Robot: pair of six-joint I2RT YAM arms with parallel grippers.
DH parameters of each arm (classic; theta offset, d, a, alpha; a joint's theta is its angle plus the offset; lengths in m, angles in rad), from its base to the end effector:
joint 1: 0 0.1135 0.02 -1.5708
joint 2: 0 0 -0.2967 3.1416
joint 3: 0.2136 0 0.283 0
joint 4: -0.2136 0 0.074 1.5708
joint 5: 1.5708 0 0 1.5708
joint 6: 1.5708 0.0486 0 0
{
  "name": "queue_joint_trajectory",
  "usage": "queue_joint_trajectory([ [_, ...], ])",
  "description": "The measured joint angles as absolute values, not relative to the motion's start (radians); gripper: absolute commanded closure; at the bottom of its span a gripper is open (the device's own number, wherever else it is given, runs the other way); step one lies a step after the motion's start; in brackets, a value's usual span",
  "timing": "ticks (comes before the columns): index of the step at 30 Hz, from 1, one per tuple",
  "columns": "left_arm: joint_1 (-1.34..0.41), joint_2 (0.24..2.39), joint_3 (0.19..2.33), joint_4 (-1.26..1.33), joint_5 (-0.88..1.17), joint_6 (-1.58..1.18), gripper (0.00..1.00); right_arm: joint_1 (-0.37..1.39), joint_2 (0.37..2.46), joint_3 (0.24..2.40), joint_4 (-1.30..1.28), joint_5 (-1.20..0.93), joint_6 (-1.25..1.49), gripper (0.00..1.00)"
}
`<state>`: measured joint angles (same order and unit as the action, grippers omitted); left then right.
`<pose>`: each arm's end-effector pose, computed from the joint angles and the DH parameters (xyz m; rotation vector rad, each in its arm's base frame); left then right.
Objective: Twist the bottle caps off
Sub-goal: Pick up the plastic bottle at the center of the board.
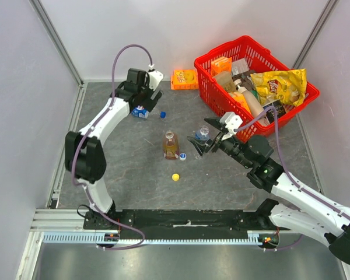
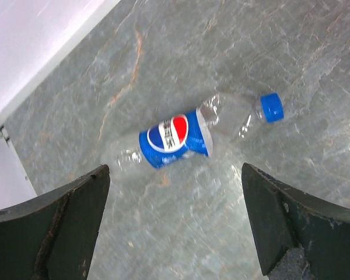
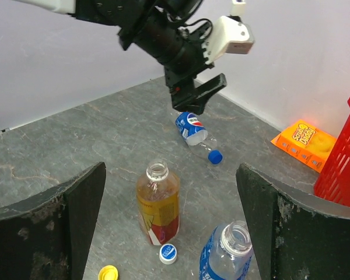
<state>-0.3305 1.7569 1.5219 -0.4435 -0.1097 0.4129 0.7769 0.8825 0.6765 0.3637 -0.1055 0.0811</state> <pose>0.4303 -0.1420 0.3223 0.7618 2.1169 0.1677 0.1642 0.1686 0.3640 -0.5816 1.3394 0.7803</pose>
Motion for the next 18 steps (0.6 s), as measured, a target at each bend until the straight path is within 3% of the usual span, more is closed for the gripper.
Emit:
queue_joint_trajectory([
  [10, -0.316, 2.051, 1.778, -0.614, 0.089, 0.568, 0.02, 0.775, 0.888, 0.677, 0.339, -0.104, 0.062, 0.02],
  [18, -0.315, 2.201, 1.863, -0.699, 0.108, 0.601, 0.02, 0.766, 0.905, 0.677, 0.32, -0.101, 0.04, 0.02],
])
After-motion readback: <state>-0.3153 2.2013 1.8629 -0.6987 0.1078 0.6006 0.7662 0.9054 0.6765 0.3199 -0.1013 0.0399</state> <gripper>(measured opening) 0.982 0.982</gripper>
